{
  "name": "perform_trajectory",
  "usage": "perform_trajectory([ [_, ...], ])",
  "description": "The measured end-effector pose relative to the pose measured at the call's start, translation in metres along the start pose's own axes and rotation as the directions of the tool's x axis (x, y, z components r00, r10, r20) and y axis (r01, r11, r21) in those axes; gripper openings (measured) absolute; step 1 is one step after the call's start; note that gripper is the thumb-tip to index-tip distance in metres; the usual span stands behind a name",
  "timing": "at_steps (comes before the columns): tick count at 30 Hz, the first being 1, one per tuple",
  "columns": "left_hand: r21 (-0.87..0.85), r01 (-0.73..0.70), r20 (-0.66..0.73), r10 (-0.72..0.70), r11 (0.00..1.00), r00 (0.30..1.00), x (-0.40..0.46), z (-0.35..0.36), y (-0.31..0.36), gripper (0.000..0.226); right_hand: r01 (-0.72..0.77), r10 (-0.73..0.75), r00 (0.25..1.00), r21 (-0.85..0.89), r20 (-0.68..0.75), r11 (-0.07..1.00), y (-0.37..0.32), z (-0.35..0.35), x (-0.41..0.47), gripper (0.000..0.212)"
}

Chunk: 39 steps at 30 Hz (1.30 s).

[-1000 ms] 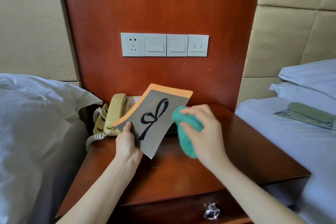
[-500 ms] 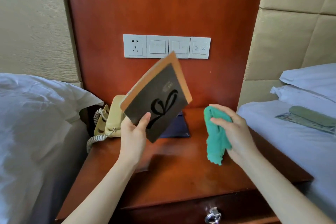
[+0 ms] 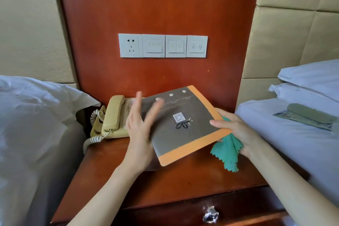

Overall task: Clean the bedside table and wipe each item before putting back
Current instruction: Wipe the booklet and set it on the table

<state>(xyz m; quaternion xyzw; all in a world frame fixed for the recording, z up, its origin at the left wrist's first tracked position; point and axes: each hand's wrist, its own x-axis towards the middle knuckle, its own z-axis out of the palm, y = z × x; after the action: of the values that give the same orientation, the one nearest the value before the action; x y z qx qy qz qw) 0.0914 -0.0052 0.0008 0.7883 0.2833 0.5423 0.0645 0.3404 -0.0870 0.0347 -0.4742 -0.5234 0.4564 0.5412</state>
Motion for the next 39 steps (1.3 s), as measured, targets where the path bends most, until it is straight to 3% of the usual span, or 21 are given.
perform_trajectory([
  [1,-0.253,0.225,0.058,-0.217,0.941,0.974,0.002,-0.003,0.002,0.074,0.022,-0.022,1.000,0.016,-0.010,1.000,0.001,0.002,-0.001,0.044],
  [2,-0.534,0.407,0.186,-0.367,0.741,0.911,0.004,-0.007,0.003,0.071,0.042,-0.041,0.999,0.025,-0.031,0.999,0.001,0.004,-0.001,0.045],
  [3,-0.726,0.543,0.378,-0.414,0.422,0.828,0.007,-0.008,0.002,0.061,0.065,-0.064,0.997,0.015,-0.053,0.998,0.001,0.007,-0.001,0.043],
  [4,-0.768,0.626,0.535,-0.403,0.133,0.742,0.010,-0.010,0.001,0.058,0.092,-0.093,0.993,-0.013,-0.073,0.996,0.002,0.010,-0.002,0.039],
  [5,-0.764,0.645,0.602,-0.392,-0.029,0.696,0.012,-0.012,-0.001,0.063,0.117,-0.121,0.988,-0.047,-0.092,0.992,0.002,0.013,-0.002,0.035],
  [6,-0.766,0.640,0.614,-0.377,-0.068,0.694,0.012,-0.013,-0.001,0.066,0.130,-0.138,0.984,-0.077,-0.114,0.989,0.003,0.016,-0.003,0.033],
  [9,-0.788,0.613,0.560,-0.348,0.059,0.752,0.009,-0.004,0.001,0.039,0.128,-0.155,0.978,-0.185,-0.138,0.974,0.006,0.020,-0.004,0.026],
  [12,-0.813,0.547,0.445,-0.394,0.198,0.804,0.005,0.000,-0.002,0.055,0.021,-0.146,0.968,-0.519,-0.202,0.855,0.006,0.013,0.000,0.013],
  [14,-0.786,0.506,0.364,-0.397,0.354,0.843,0.003,0.000,-0.004,0.057,-0.088,-0.234,0.877,-0.619,-0.420,0.781,0.004,0.006,0.005,0.015],
  [15,-0.753,0.489,0.334,-0.386,0.440,0.860,0.002,0.000,-0.002,0.057,-0.080,-0.295,0.808,-0.592,-0.509,0.802,0.003,0.004,0.007,0.014],
  [18,-0.657,0.457,0.287,-0.362,0.599,0.887,0.000,0.001,-0.001,0.054,0.158,-0.475,0.671,-0.516,-0.569,0.842,-0.003,0.016,0.012,0.024],
  [21,-0.622,0.445,0.296,-0.333,0.644,0.896,0.000,0.003,0.002,0.057,0.349,-0.673,0.619,-0.626,-0.405,0.698,-0.010,0.052,0.020,0.041],
  [23,-0.619,0.435,0.329,-0.286,0.654,0.900,-0.001,0.004,0.003,0.057,0.410,-0.720,0.663,-0.704,-0.205,0.579,0.001,0.082,0.026,0.046],
  [25,-0.641,0.433,0.353,-0.257,0.634,0.900,-0.002,0.002,0.001,0.055,0.416,-0.664,0.748,-0.777,-0.004,0.473,0.022,0.107,0.027,0.053],
  [28,-0.653,0.449,0.365,-0.266,0.610,0.892,-0.003,-0.003,-0.002,0.054,0.458,-0.580,0.803,-0.765,0.138,0.453,0.043,0.106,0.022,0.061],
  [32,-0.640,0.452,0.364,-0.273,0.621,0.890,-0.002,-0.006,-0.001,0.053,0.346,-0.462,0.882,-0.793,0.093,0.501,0.041,0.065,0.016,0.065],
  [36,-0.599,0.442,0.330,-0.297,0.668,0.896,-0.002,-0.006,-0.001,0.055,0.106,-0.212,0.977,-0.906,0.018,0.410,0.055,0.012,0.000,0.059],
  [39,-0.575,0.433,0.305,-0.309,0.694,0.901,-0.001,-0.007,0.001,0.059,-0.029,-0.105,0.991,-0.915,-0.077,0.403,0.053,-0.033,-0.010,0.052],
])
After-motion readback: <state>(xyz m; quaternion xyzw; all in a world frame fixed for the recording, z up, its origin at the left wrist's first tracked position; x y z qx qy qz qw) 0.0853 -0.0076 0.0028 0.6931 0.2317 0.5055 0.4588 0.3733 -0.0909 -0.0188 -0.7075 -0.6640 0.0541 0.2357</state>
